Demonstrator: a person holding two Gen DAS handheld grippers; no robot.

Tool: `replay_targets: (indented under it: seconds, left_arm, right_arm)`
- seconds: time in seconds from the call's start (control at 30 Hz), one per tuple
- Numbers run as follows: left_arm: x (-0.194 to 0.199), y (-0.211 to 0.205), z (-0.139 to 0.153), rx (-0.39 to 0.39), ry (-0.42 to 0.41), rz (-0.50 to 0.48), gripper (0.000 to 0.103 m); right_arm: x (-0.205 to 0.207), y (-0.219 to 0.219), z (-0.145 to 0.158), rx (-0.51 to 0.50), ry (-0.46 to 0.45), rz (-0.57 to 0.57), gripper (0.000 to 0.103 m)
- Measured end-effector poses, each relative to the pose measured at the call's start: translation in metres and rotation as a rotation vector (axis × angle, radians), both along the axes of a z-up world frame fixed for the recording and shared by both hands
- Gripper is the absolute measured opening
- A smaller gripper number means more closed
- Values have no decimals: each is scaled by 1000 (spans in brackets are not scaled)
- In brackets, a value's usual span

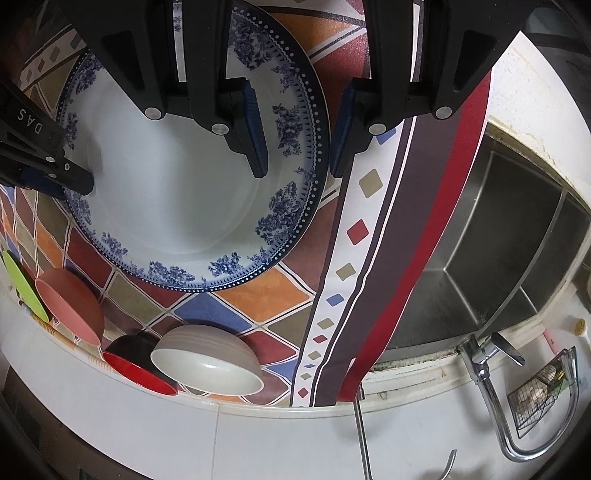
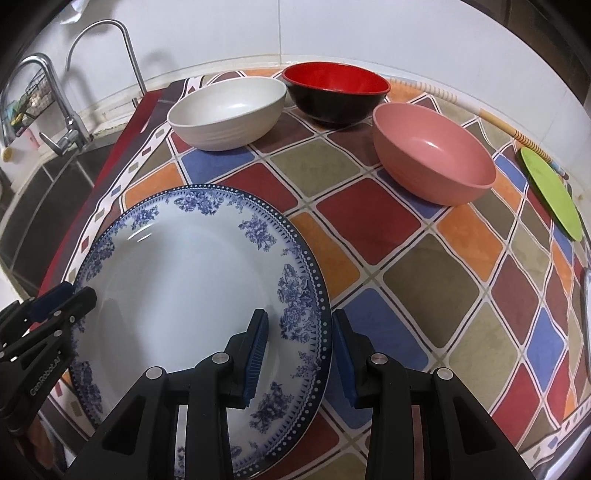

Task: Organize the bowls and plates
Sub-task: 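Lower the large plate onto the cloth and open both grippers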

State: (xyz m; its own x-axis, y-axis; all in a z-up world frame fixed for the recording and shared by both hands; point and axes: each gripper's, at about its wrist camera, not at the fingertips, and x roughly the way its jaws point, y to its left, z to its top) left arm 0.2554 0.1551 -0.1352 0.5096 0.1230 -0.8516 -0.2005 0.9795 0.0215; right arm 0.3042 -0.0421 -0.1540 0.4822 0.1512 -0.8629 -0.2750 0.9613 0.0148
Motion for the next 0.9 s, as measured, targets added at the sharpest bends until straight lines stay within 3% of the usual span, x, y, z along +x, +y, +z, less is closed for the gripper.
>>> replay_targets:
  seconds: [0.27,0.47,0.73,0.9]
  left_arm:
    - [0,-1,0,-8,-4,-9,42]
    - [-4,-5,12,9,-47,-17,56]
    - [-10,-19,43,-2,-134,-62,74]
    - [-14,-35,67,6,-202,-97,88]
  right_arm:
    - [3,-1,-3,22,21,-10,37]
    - [1,-2,-3,30,13,-11,38]
    - [-11,-16,18,62,-70,-48,63]
    - [-22,-32,37,82,-132,-88,73]
